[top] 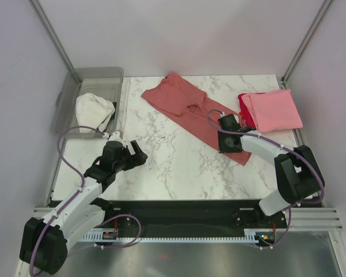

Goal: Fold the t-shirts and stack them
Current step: Fold the tshirt

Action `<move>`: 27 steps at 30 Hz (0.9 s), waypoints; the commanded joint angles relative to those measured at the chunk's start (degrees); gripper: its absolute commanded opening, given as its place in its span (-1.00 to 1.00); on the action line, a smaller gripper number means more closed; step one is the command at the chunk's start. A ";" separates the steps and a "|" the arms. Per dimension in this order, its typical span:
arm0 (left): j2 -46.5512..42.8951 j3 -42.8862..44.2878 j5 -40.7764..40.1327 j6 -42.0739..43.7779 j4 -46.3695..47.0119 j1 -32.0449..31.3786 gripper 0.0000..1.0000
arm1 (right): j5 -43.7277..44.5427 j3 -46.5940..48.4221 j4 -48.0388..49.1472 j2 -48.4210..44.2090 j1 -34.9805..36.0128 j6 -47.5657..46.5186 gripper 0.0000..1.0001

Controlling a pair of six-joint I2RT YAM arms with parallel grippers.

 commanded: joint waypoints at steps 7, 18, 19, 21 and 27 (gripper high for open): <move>0.07 -0.04 0.49 2.48 2.38 -0.30 0.97 | 5.47 0.09 0.04 4.45 -0.13 1.55 0.11; 0.07 -0.13 0.22 2.48 2.38 -0.30 0.97 | 0.72 -3.07 1.36 5.79 1.97 4.44 -0.88; 0.07 -0.13 0.05 2.39 2.30 -0.30 0.97 | 0.29 -3.60 0.92 4.82 3.11 5.06 -0.92; 0.16 -0.13 0.05 2.39 2.30 -0.30 0.97 | -0.42 -5.18 0.57 1.06 7.76 7.25 -0.95; 0.42 0.13 -1.44 1.86 1.77 -0.21 0.98 | -1.83 -1.61 0.30 -2.05 27.62 19.64 -0.92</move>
